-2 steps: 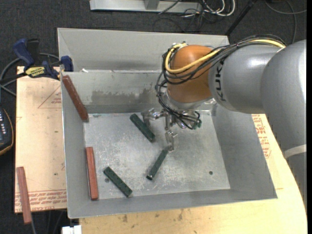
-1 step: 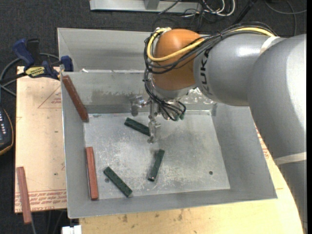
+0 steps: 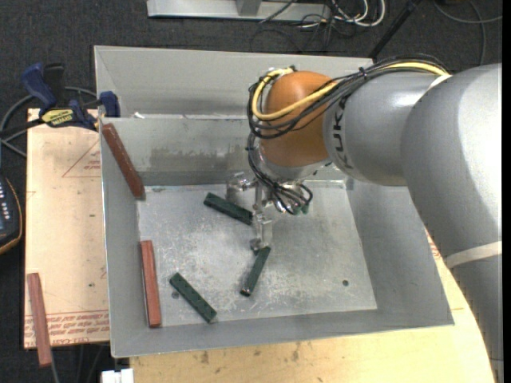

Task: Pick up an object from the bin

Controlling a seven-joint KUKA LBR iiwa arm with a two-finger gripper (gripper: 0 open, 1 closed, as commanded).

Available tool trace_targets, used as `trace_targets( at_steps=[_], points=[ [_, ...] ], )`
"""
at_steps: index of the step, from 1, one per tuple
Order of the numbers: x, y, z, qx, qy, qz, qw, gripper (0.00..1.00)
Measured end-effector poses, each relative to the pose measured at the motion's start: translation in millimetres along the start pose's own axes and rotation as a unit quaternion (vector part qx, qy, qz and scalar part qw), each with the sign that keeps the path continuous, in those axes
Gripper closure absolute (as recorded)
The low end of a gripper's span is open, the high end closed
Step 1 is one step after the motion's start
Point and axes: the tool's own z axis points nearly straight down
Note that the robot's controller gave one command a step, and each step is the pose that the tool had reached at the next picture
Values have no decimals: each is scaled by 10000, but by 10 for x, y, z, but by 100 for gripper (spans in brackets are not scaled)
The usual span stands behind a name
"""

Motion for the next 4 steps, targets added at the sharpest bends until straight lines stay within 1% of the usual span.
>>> trace_targets(
  at_steps=[1,2,3,4],
  points=[
    [-13,5,-20,4,-21,-3,10000,100],
    [-117,558,-520,7,-43,-1938,9810,100],
    [379,274,-830,13,-11,-438,9990,100],
    [376,288,-817,6,-7,-449,9990,0]
  ],
)
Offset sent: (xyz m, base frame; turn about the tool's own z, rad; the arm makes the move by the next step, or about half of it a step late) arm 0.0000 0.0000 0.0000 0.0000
